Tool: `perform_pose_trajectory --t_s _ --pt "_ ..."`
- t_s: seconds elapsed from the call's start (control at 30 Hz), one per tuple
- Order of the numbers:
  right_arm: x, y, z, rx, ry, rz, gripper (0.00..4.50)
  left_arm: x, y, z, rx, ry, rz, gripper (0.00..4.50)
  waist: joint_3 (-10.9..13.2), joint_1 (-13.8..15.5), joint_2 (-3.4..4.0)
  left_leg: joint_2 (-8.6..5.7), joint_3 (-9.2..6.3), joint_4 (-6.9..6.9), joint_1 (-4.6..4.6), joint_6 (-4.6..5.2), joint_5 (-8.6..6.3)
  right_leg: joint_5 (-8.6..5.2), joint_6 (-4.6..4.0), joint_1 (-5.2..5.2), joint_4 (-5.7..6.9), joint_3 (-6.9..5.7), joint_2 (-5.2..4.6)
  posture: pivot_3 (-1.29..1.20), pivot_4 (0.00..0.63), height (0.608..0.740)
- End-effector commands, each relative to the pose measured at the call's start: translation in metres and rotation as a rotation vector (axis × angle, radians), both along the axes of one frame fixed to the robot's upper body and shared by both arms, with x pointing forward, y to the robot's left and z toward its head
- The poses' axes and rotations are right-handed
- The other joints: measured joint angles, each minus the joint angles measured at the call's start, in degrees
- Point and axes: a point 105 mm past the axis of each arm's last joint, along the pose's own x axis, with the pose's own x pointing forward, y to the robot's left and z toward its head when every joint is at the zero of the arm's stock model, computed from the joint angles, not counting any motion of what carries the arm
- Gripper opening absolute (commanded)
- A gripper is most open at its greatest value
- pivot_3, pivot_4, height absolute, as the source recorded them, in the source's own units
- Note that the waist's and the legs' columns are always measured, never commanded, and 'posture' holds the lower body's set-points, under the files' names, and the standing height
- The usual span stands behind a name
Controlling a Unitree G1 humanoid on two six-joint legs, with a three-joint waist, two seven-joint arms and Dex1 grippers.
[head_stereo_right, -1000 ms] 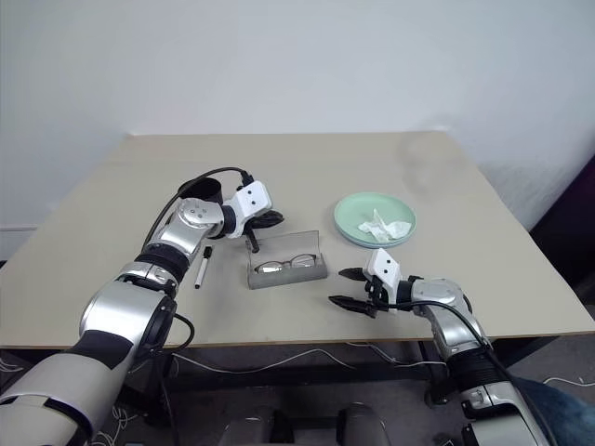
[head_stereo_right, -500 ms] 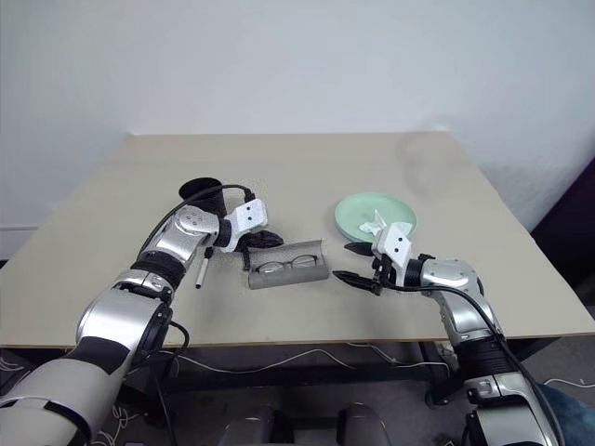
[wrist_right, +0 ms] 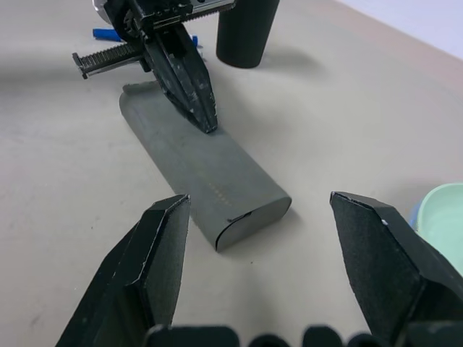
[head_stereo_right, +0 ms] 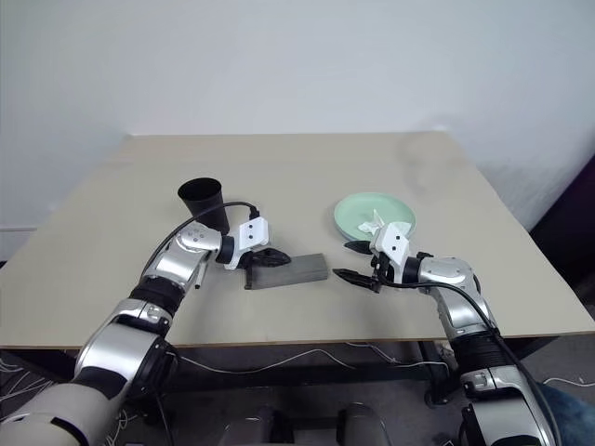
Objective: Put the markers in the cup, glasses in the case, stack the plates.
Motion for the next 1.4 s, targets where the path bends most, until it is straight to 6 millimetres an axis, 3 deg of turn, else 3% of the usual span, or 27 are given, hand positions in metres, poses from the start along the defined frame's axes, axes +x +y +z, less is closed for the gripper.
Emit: perform_pose_trajectory --t_s 0.03,0.13,0.23,0.5,0.57,0.83,1.2,1.4 --pt "0.006 0.004 0.018 0.008 -0.071 0.021 3.36 0.022 0.024 0.032 -0.102 -0.161 0.251 0.05 0.0 -0.1 0.0 0.0 0.0 0.0 0.0 0.0 0.0 0.0 0.0 -0.01 0.02 0.01 0.0 0.0 0.0 0.74" --pt "0.007 0.005 0.018 0.003 -0.07 0.031 3.36 0.026 0.048 0.038 -0.136 -0.245 0.493 0.05 0.0 -0.14 0.0 -0.01 0.04 0.01 0.0 -0.01 0.0 0.0 0.0 -0.01 0.15 0.13 0.01 0.0 0.0 0.74" --pt "0.009 0.005 0.018 0.002 -0.069 0.036 3.36 0.019 0.059 0.039 -0.156 -0.274 0.617 0.05 0.0 -0.06 0.0 -0.02 0.1 0.05 0.04 -0.01 0.01 -0.01 0.0 -0.02 0.28 0.16 0.0 0.0 0.0 0.74" --pt "0.015 0.013 0.018 0.01 -0.065 0.062 3.36 -0.006 0.094 0.025 -0.296 -0.191 1.146 0.05 0.0 0.03 -0.02 -0.02 0.09 0.2 0.11 -0.02 0.0 0.03 -0.02 -0.04 0.45 0.16 -0.06 0.0 0.0 0.74" --pt "0.015 0.015 0.016 0.013 -0.062 0.07 3.36 -0.008 0.101 0.023 -0.305 -0.172 1.223 0.43 0.0 0.01 -0.03 -0.01 0.05 0.19 0.11 -0.04 0.01 0.07 -0.08 -0.06 0.5 0.13 -0.05 0.0 0.0 0.74" --pt "0.015 0.021 0.013 0.022 -0.064 0.08 3.36 -0.003 0.115 0.019 -0.193 -0.12 1.312 2.97 0.0 -0.05 -0.03 -0.01 0.04 0.05 0.13 -0.19 0.1 0.12 -0.17 -0.08 0.51 0.12 -0.01 0.0 0.0 0.74" --pt "0.007 0.015 0.007 0.032 -0.062 0.037 3.36 0.016 0.109 0.008 -0.129 0.035 1.295 2.97 0.0 0.0 -0.04 -0.02 0.12 -0.05 0.09 -0.2 0.1 0.12 -0.17 -0.14 0.44 0.17 -0.04 0.0 0.0 0.74" --pt "0.003 0.009 0.005 0.03 -0.061 0.009 3.36 0.017 0.104 -0.005 -0.128 0.131 1.305 2.97 0.0 -0.09 -0.05 -0.02 0.13 -0.13 0.1 -0.23 0.12 0.11 -0.18 -0.18 0.43 0.2 -0.02 0.0 0.0 0.74"
